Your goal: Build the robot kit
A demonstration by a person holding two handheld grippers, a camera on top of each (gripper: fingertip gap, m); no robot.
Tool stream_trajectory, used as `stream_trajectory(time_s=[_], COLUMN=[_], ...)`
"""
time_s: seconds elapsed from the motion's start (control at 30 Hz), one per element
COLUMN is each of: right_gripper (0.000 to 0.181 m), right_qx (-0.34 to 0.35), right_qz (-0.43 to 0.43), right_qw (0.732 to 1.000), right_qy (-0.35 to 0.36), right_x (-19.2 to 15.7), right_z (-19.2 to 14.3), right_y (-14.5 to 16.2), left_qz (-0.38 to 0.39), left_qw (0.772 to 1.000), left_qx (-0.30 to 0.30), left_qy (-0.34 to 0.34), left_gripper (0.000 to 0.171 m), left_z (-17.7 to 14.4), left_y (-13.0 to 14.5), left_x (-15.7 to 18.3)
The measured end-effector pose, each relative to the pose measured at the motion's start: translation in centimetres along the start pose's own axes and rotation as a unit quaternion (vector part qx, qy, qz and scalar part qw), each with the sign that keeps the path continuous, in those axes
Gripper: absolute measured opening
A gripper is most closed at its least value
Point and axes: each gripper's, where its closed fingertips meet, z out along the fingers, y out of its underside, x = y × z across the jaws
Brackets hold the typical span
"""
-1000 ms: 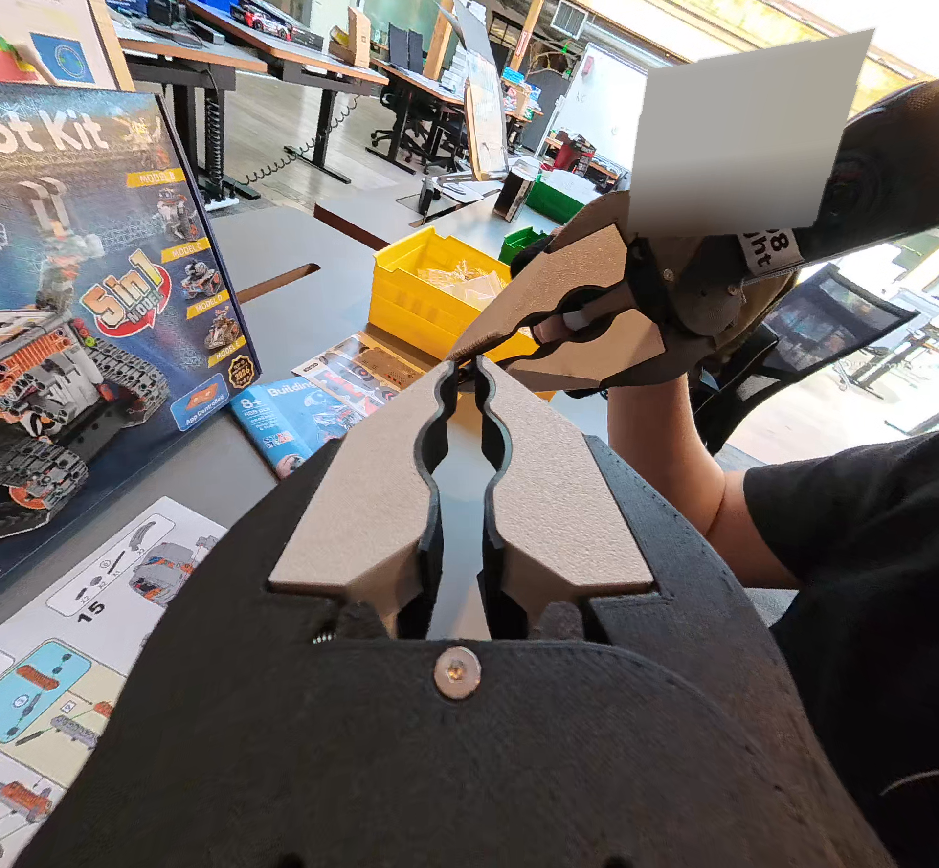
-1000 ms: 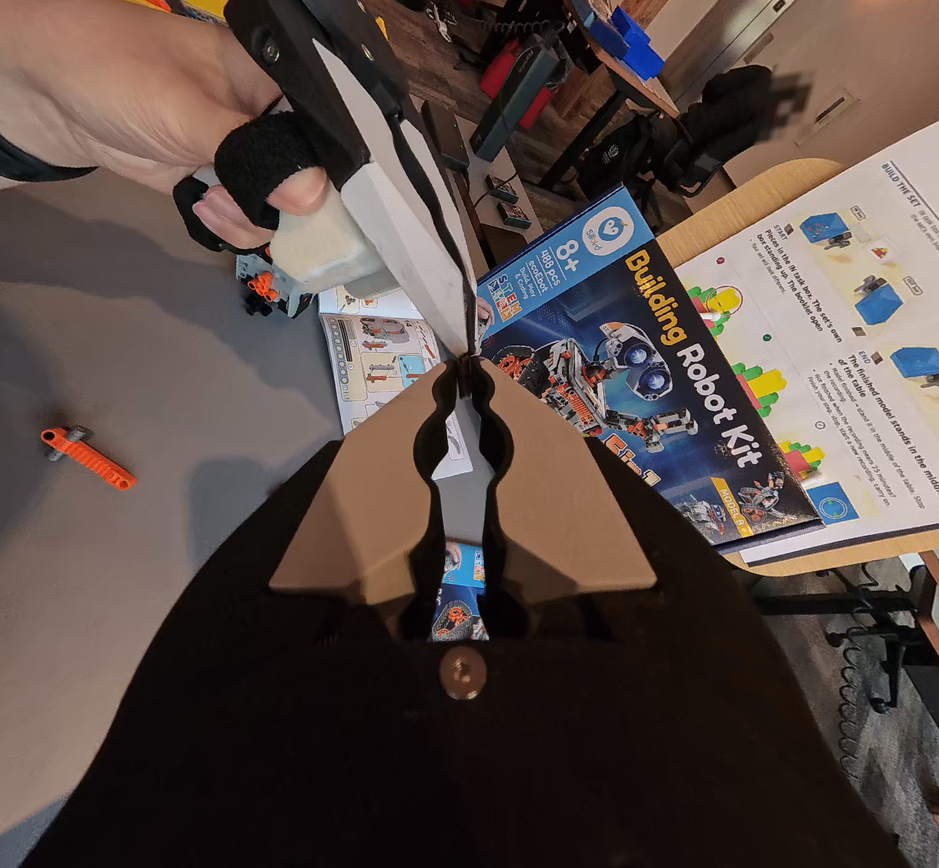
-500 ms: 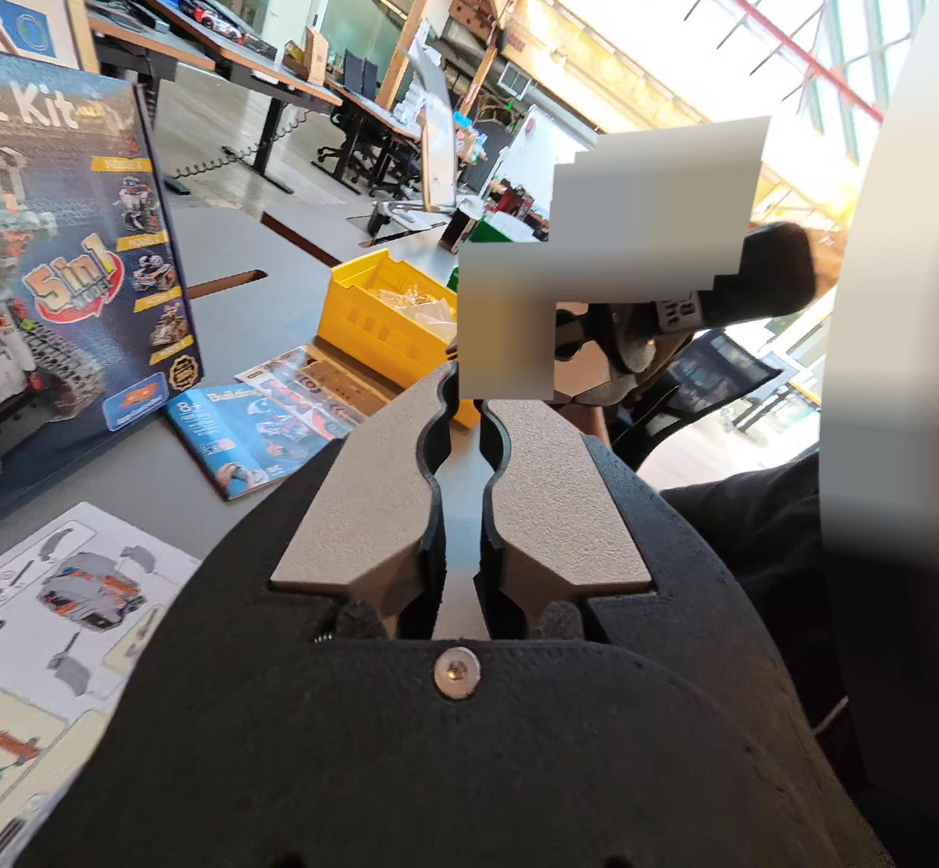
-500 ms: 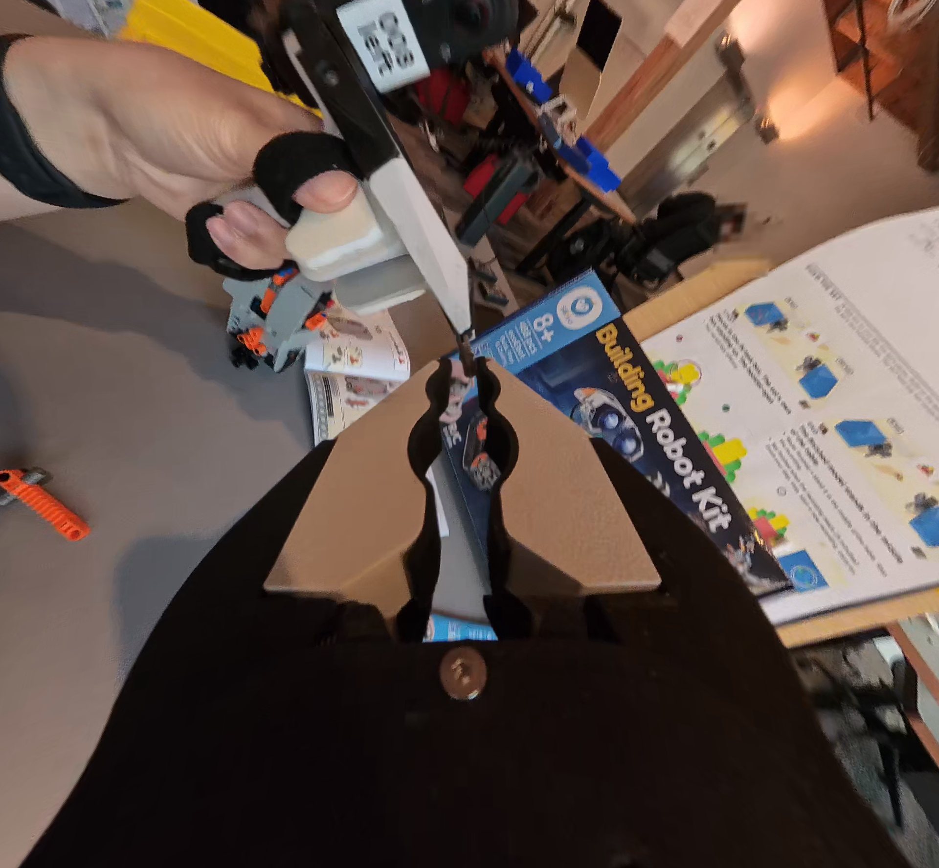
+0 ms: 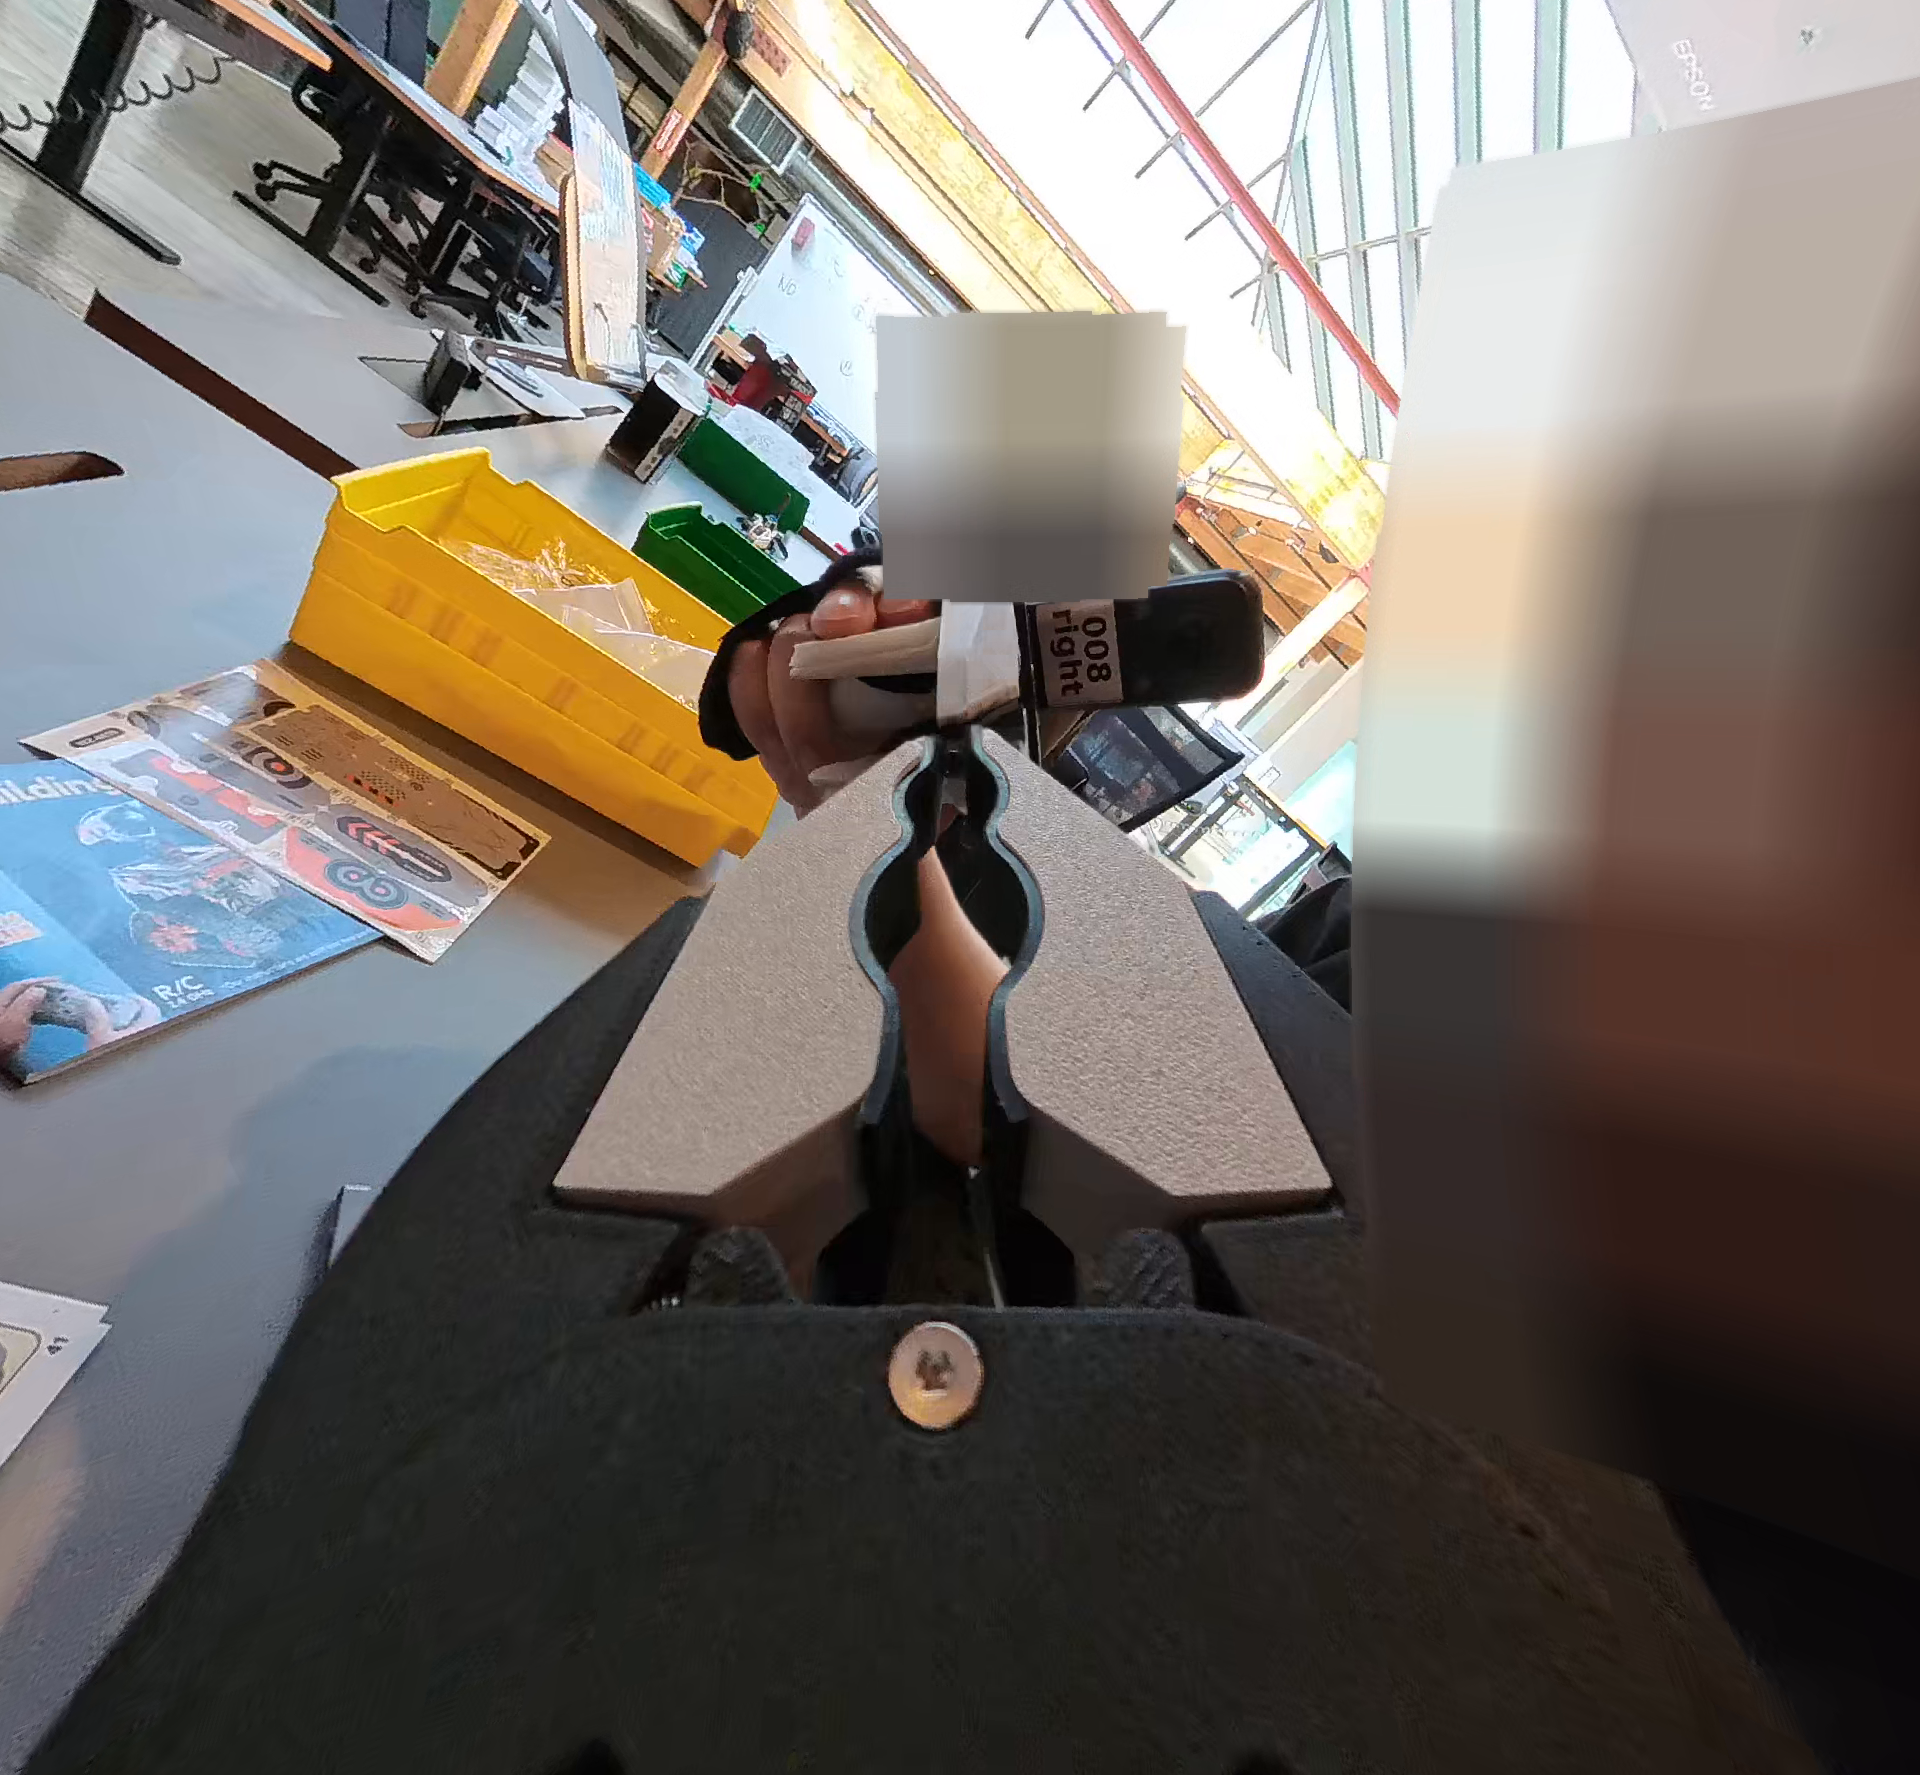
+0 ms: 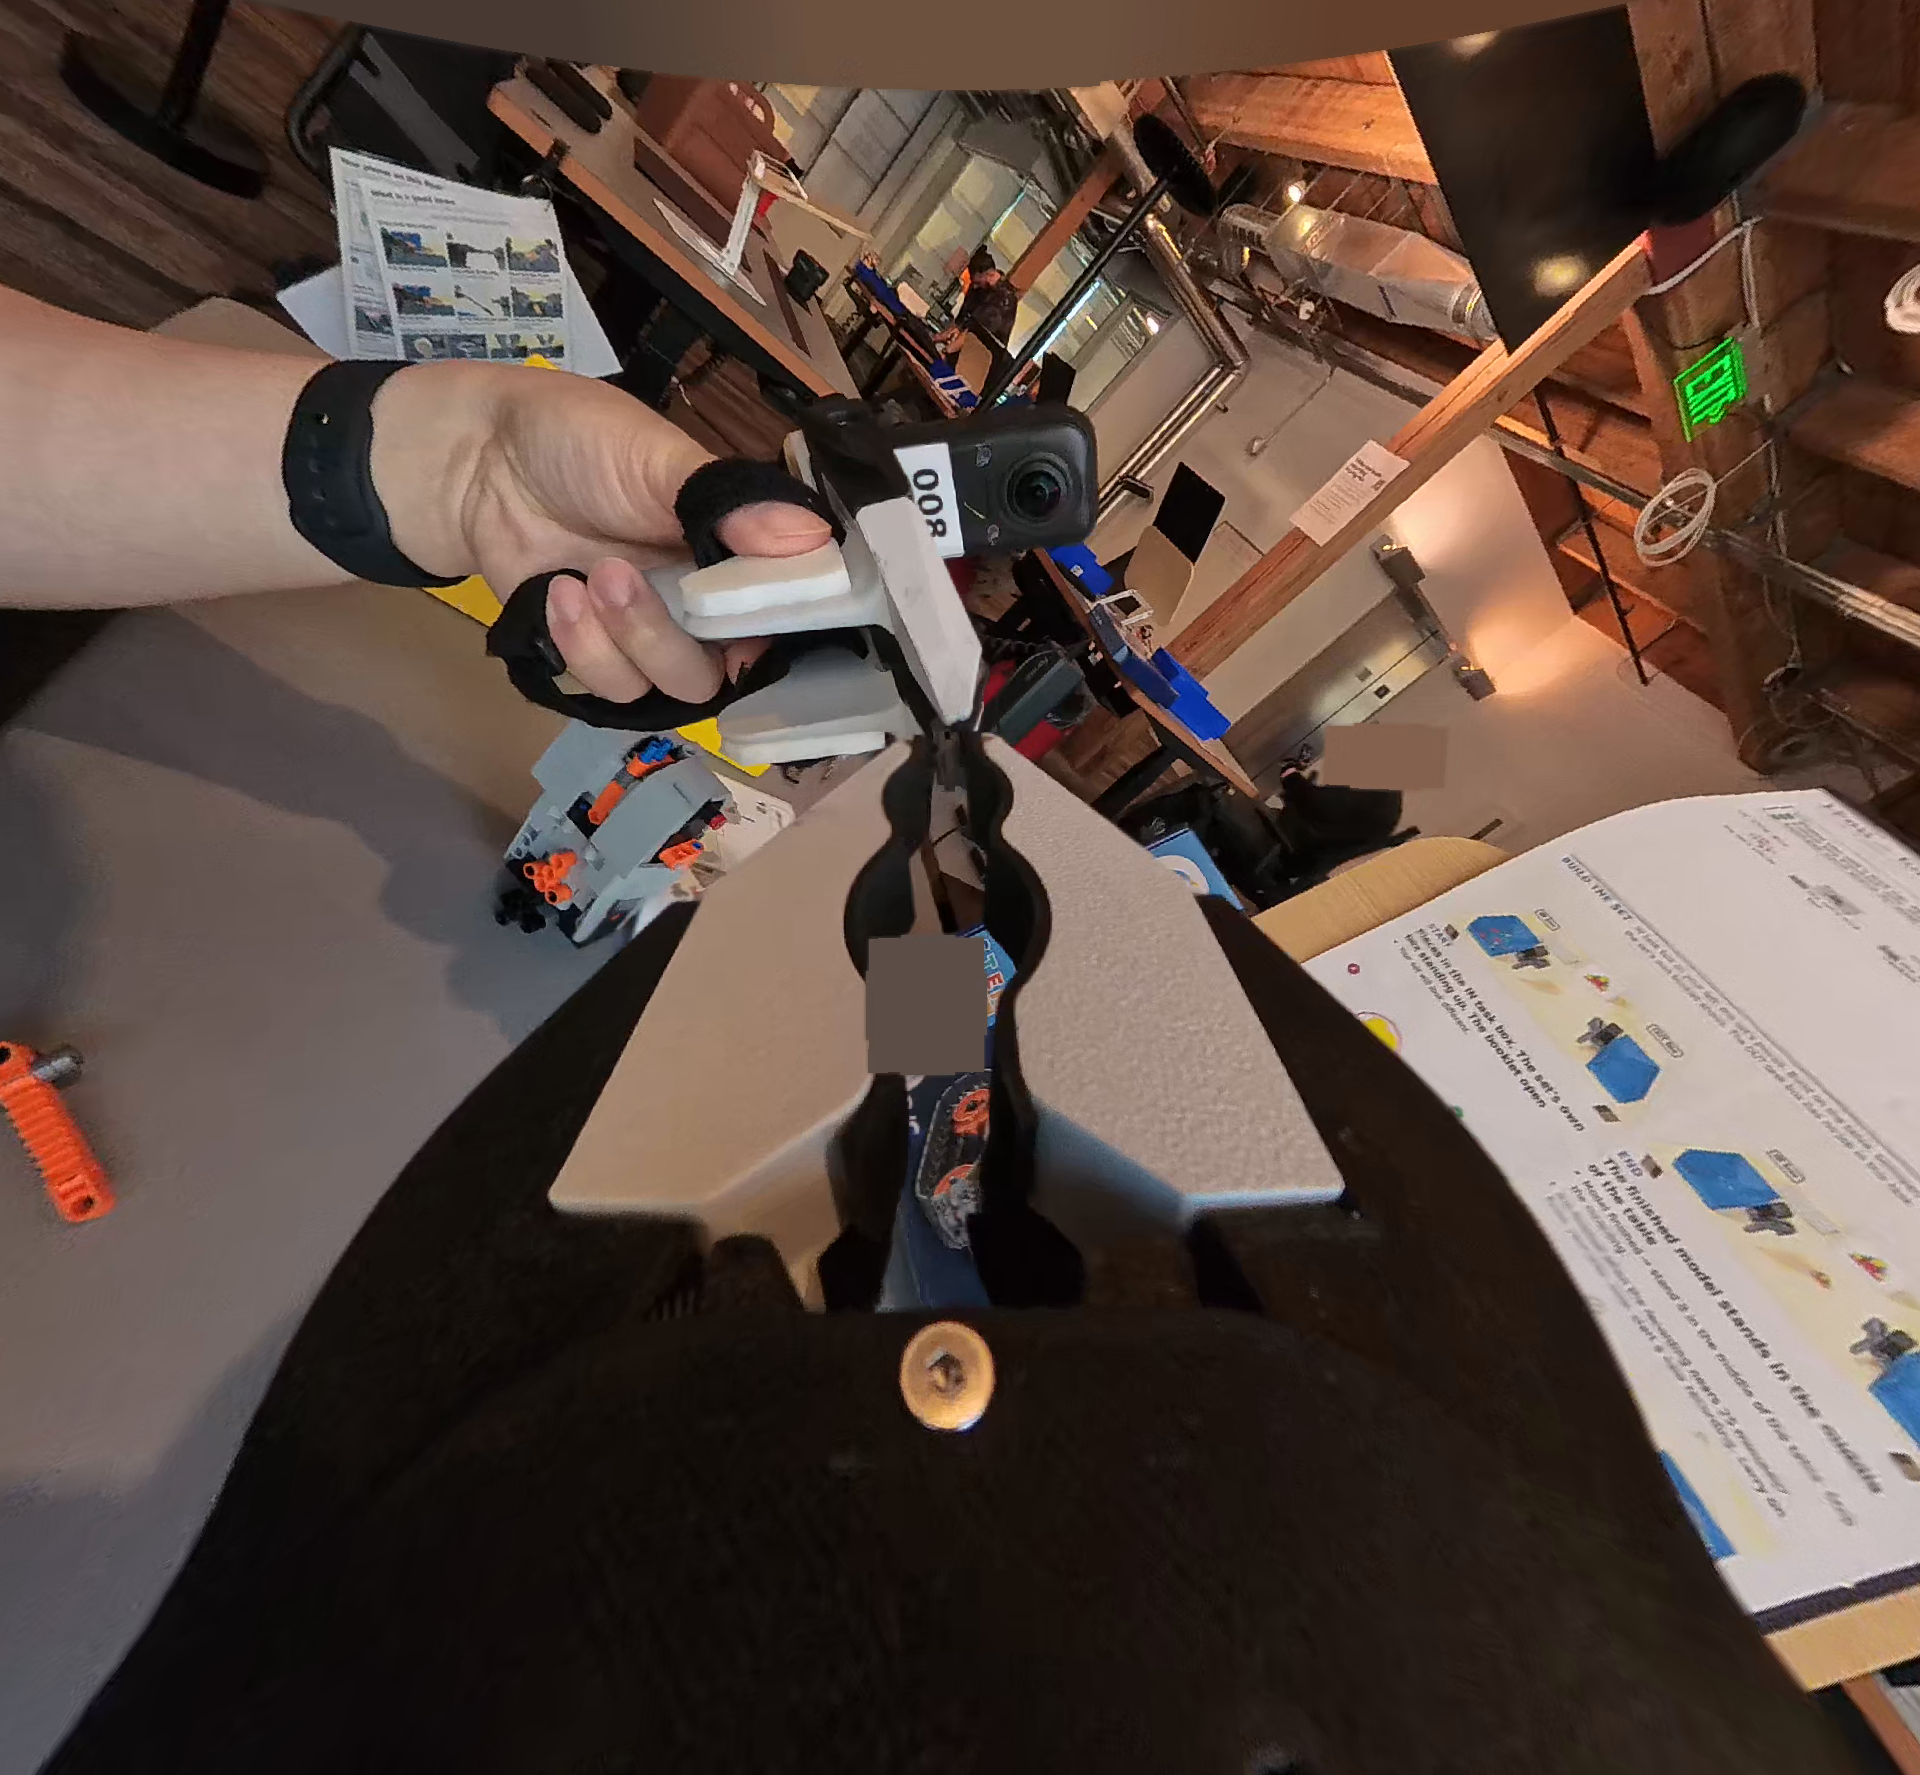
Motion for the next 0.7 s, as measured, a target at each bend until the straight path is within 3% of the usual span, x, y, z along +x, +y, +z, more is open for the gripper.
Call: stream_trajectory(time_s=[0.27,0.53,0.63,0.7], right_gripper=[0.004,0.004,0.004,0.004], right_qx=[-0.009,-0.027,-0.025,-0.021], right_qz=[0.032,-0.003,-0.004,-0.001], right_qw=[0.999,1.0,1.0,1.0], right_qy=[-0.007,0.002,-0.001,-0.004], right_x=[0.1,0.0,0.0,0.0], right_z=[0.2,0.2,0.0,-0.3], right_y=[0.3,0.5,0.3,0.1], left_qz=[0.017,0.016,0.044,0.069], left_qw=[1.0,1.0,0.995,0.99], left_qx=[0.001,0.011,0.038,0.044], left_qy=[-0.01,-0.02,-0.08,-0.114], left_gripper=[0.001,0.001,0.028,0.029], left_z=[0.0,-0.2,-1.4,-2.2], left_y=[-0.1,-0.5,-1.8,-2.4], left_x=[-0.1,-0.4,-1.4,-1.8])
